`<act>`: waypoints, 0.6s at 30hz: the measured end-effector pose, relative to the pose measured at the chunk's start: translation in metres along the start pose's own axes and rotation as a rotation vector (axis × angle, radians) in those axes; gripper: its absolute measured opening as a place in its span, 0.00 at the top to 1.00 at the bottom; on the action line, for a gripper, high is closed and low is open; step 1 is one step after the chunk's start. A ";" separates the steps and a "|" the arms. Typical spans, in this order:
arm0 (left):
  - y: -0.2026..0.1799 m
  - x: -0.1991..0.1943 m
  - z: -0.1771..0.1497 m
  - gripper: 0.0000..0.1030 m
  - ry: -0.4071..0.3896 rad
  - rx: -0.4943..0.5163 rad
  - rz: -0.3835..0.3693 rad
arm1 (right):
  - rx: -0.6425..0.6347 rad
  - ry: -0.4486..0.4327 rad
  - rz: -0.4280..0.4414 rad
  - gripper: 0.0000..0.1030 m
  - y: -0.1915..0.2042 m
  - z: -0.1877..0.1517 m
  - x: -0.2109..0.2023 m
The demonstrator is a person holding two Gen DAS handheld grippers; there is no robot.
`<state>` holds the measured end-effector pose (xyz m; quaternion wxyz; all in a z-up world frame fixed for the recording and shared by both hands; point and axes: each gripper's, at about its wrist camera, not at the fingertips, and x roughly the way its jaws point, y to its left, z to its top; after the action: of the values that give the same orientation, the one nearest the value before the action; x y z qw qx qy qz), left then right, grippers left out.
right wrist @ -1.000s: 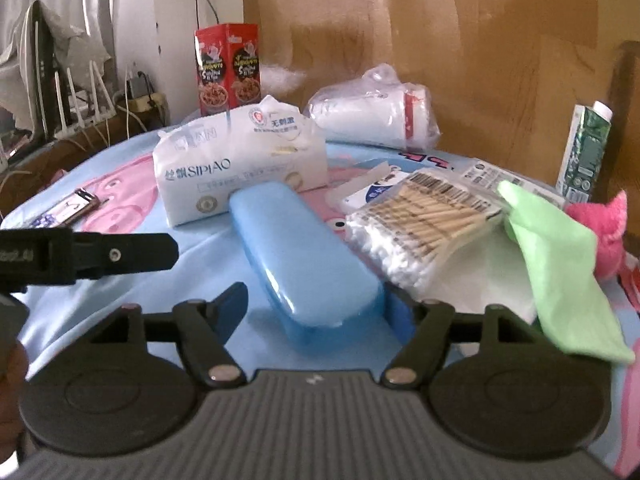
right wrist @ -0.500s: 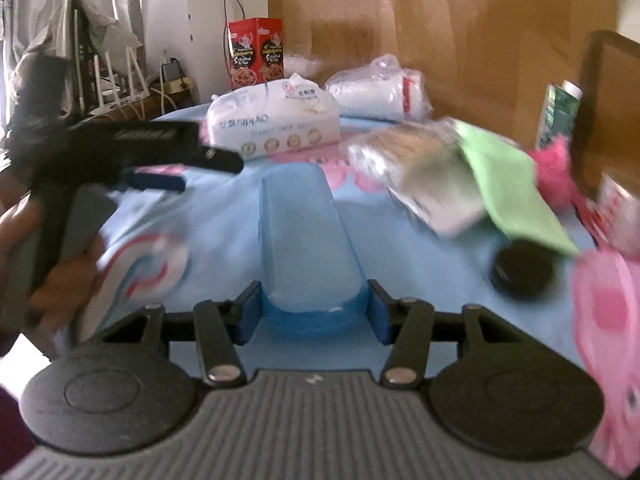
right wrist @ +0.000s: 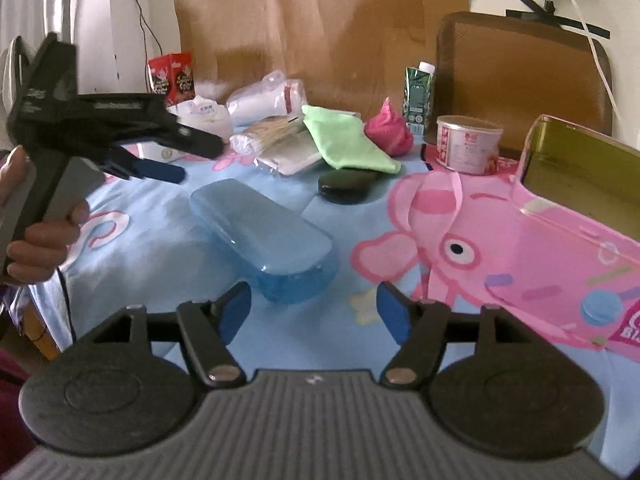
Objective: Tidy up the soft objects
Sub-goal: 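Carry the blue case into the pink-and-gold tin box and open the right gripper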
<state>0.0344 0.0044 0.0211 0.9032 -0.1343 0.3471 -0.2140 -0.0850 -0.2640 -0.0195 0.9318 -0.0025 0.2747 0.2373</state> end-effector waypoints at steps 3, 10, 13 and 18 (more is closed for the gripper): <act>-0.007 0.009 -0.005 0.01 0.047 -0.001 0.021 | -0.023 -0.007 0.035 0.29 0.002 0.000 0.005; -0.026 0.013 -0.011 0.18 0.122 0.014 -0.038 | -0.068 0.000 0.018 0.38 0.008 0.005 0.023; -0.051 0.008 0.003 0.18 0.081 0.086 -0.063 | 0.002 -0.065 0.013 0.38 -0.007 0.011 0.002; -0.114 0.026 0.034 0.13 0.050 0.158 -0.191 | 0.063 -0.192 -0.096 0.38 -0.044 0.022 -0.058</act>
<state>0.0414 -0.1046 0.0750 0.8774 -0.0900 0.3371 -0.3291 -0.0969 -0.3258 0.0240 0.9637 0.0363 0.1912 0.1829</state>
